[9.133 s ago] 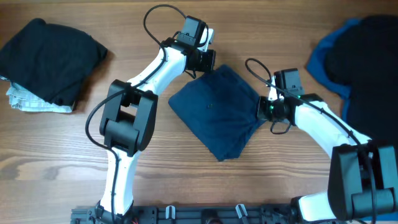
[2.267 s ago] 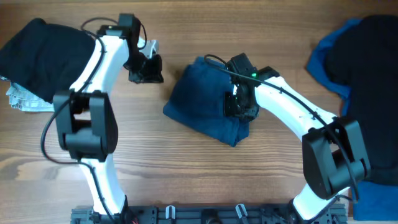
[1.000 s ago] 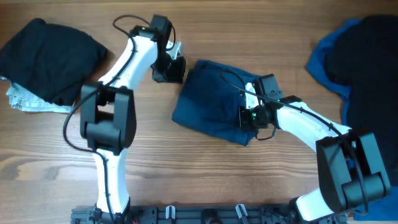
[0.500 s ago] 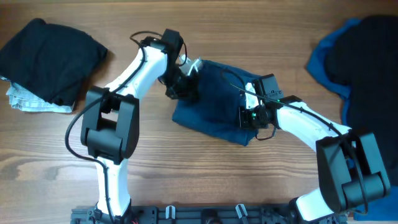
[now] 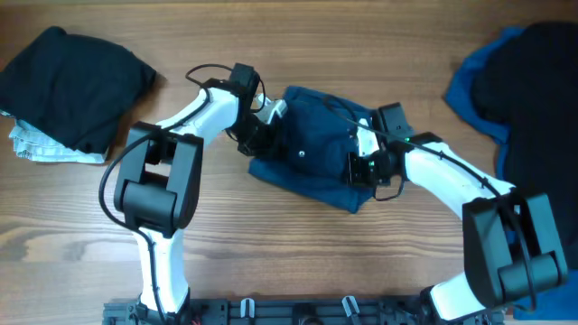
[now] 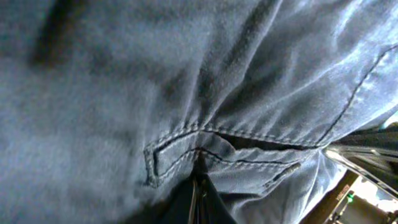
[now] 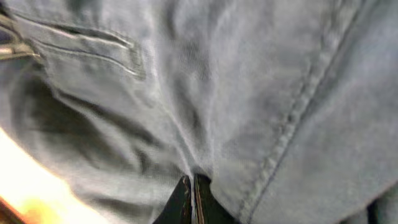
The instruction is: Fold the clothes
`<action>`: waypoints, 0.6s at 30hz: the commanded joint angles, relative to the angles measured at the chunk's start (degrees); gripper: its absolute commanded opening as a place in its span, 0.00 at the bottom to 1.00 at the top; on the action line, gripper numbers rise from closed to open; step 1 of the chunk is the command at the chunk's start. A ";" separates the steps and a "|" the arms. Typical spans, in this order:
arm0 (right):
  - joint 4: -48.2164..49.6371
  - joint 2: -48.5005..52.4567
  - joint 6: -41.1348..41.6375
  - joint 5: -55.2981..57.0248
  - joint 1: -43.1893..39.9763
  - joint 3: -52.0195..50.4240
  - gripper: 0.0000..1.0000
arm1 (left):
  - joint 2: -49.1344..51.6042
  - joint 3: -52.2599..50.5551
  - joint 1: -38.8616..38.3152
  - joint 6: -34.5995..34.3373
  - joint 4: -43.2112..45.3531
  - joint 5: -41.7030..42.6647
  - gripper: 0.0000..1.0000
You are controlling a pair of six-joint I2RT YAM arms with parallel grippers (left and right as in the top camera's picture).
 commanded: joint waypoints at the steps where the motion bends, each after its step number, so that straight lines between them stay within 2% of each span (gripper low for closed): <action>1: -2.91 -4.85 -2.47 -3.23 -0.24 9.77 0.04 | -2.40 6.43 1.49 -2.86 -2.82 -5.05 0.04; 3: -2.93 -5.84 -1.70 -1.27 -0.26 12.79 0.04 | -4.44 10.40 1.14 -4.66 -4.70 -5.09 0.06; 6: -2.36 -4.63 0.70 4.15 -0.24 12.59 0.04 | -5.57 11.13 1.05 -4.83 -5.84 -5.18 0.07; 12: 0.98 5.57 0.70 17.29 -0.28 11.72 0.04 | -5.22 9.03 1.05 -4.83 -9.57 -14.49 0.08; 18: 6.91 18.21 0.61 15.98 -0.17 11.72 0.04 | -5.20 1.07 1.05 -4.83 -5.22 -18.47 0.05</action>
